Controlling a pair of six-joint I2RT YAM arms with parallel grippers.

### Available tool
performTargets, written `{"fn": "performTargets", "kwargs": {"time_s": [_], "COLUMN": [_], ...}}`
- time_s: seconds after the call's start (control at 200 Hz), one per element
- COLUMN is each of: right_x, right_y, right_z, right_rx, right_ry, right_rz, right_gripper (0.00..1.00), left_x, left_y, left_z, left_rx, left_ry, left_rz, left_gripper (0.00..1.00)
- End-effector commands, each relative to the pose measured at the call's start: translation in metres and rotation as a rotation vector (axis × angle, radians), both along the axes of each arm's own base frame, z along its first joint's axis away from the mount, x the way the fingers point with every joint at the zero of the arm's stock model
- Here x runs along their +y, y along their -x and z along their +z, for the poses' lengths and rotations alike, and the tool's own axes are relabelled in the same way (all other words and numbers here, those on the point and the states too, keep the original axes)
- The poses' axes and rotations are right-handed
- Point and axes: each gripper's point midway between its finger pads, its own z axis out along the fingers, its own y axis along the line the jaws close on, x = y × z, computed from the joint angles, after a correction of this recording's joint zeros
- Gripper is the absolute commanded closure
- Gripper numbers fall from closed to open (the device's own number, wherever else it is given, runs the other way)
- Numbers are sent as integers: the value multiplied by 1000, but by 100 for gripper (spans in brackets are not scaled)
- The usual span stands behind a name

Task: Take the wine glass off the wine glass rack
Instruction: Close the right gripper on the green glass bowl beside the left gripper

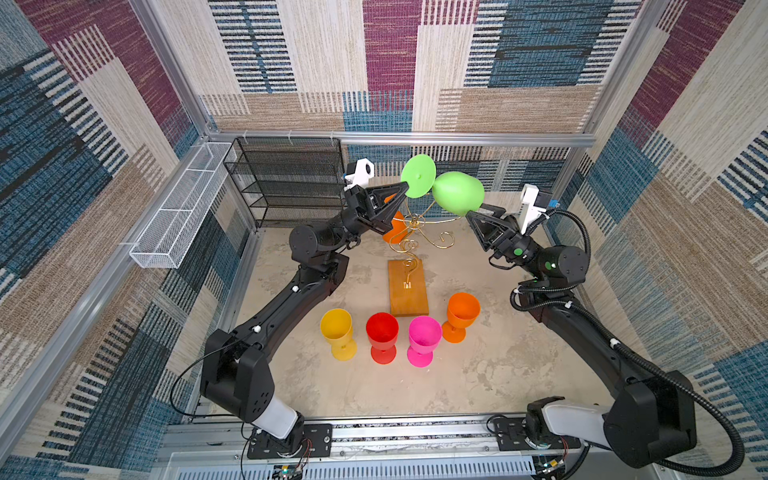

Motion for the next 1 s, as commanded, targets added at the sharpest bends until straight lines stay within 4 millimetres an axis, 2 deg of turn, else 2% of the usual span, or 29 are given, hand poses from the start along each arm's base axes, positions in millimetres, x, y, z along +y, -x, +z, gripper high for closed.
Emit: {"fn": "performTargets", "kwargs": {"time_s": [0.0,0.536,0.811,0.996], "right_x": [0,3,7,7], "right_y": [14,24,30,33], "right_z": [12,9,9,6], "right_rx": [-65,-115,-131,-124], "right_ry": [-3,26,47,49], "right_rz": [25,50,85,92], "right_gripper": [34,52,71,79], "left_x": [5,-5,-5,-5], "left_y": [4,-13,-22,-24], "left_z": [5,-10,-21,-22], "left_rx": [-17,102,159,171], "left_ry": [39,96,157,170], "left_rz": [-1,-43,-38,-29], "left_gripper": [100,100,100,100]}}
